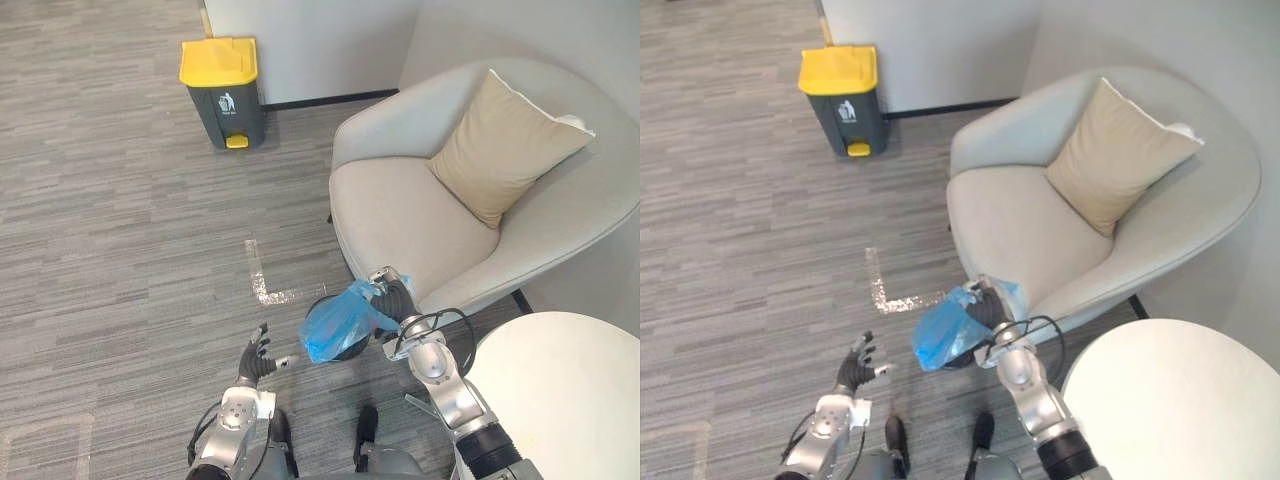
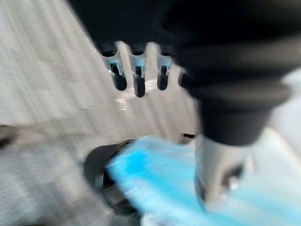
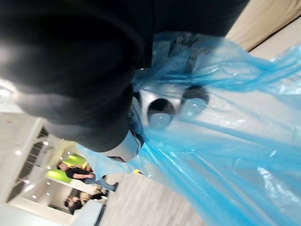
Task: Gather rubbish on tea table into small bin, then transfer packed bag to large trash can.
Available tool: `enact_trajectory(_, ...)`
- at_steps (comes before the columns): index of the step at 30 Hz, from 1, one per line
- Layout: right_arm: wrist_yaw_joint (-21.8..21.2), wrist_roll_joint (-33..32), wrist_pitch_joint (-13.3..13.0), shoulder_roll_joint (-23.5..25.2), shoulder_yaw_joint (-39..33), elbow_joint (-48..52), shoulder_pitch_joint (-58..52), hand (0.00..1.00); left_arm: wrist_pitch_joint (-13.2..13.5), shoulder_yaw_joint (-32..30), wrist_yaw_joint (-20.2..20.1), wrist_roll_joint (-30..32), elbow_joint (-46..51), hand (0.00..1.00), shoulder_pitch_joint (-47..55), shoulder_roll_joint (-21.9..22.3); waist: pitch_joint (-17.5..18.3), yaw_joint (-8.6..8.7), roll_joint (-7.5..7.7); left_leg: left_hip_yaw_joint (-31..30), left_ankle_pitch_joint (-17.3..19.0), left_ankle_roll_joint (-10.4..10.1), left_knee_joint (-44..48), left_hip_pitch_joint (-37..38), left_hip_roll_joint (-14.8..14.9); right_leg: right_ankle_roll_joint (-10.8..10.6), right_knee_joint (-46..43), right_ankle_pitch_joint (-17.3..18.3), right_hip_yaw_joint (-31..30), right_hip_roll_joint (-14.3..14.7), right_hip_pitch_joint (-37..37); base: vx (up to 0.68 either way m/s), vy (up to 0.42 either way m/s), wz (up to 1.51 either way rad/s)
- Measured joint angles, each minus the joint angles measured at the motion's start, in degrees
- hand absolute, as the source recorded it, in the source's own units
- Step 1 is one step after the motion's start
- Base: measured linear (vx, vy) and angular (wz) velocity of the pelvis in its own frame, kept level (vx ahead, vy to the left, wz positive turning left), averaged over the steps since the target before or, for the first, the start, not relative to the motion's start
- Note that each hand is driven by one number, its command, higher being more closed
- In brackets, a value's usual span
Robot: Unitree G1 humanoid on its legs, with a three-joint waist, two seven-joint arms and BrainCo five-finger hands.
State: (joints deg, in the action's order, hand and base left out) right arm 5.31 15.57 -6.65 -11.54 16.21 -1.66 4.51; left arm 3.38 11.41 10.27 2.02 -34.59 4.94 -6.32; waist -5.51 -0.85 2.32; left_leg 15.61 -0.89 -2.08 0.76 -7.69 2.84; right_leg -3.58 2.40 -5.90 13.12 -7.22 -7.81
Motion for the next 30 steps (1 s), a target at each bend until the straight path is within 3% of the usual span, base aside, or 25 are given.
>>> enact_trajectory(3, -0.71, -1.17, -1.33, -0.94, -0.04, 2.24, -0.07, 1.00, -0.35, 0.98, -0.48, -0.01, 2.16, 0.00, 0.20, -0.82, 0.50, 0.08, 0.10, -0.45, -0.80, -0.12, -2.23, 1.68, -0.48, -0.13, 0.08, -0.09, -0.08, -0.12, 0.74, 0.01, 0.018, -0.02)
enact_trajectory(6, -1.82, -4.83, -2.16, -3.63, 0.88, 3.19, 0.18, 1.00, 1.25, 1.96, -0.42, 0.20, 6.90, 0.00, -0.94, -3.62, 1.59, 0.16, 0.07, 0.27, -0.82, -0.19, -3.48, 3.67, -0.65, -0.25, 0.37, -0.10, -0.89, -0.09, 1.85, 0.02, 0.021, -0.13)
enact_trajectory(8, -2.45, -6.81, -2.50, -5.40, 2.21, 3.19, 1.22, 1.00, 1.36, 2.06, -0.20, 2.55, 7.08, 0.00, -2.82, -4.98, 2.60, 0.31, -0.14, 0.76, -1.00, -0.22, -4.26, 4.15, -0.77, -0.33, 0.79, -0.32, -1.40, 0.00, 1.88, 0.04, 0.010, -0.20)
enact_trajectory(12, -3.19, -9.48, -3.38, -7.80, 3.11, 3.27, 3.15, 1.00, 2.23, 2.08, 1.31, 7.49, 21.17, 0.00, -4.10, -9.02, 2.78, 0.74, -0.22, 1.31, -1.47, 0.37, -4.70, 4.78, -0.84, -0.32, 1.05, -0.58, -2.23, 0.19, 2.00, 0.03, -0.005, -0.10)
enact_trajectory(17, -4.21, -11.37, -3.39, -9.35, 3.72, 3.31, 4.66, 1.00, 3.03, 4.30, 2.07, 13.77, 24.32, 0.00, -5.07, -10.68, 3.41, 0.84, -0.57, 1.20, -1.42, 0.40, -4.91, 5.92, -1.14, -0.36, 2.12, -1.00, -2.49, 0.26, 3.36, 0.03, -0.007, -0.04)
enact_trajectory(22, -5.07, -13.02, -3.38, -11.72, 5.73, 7.16, 5.48, 1.00, 4.51, 7.76, 1.61, 13.77, 35.14, 0.00, -5.56, -13.60, 3.57, 0.93, -0.84, 1.24, -1.52, 0.55, -6.67, 7.44, -1.64, -0.81, 1.38, -0.63, -2.84, 0.13, 3.69, 0.00, 0.003, -0.02)
enact_trajectory(30, -6.81, -15.91, -3.52, -13.91, 9.33, 8.27, 8.29, 1.00, 5.72, 11.36, -1.83, 12.30, 38.07, 0.00, -6.91, -17.73, 4.57, 1.26, -1.42, 1.40, -1.63, 0.68, -6.66, 7.83, -1.86, -0.81, 0.84, -0.20, -3.03, 0.01, 3.70, 0.00, 0.001, -0.01)
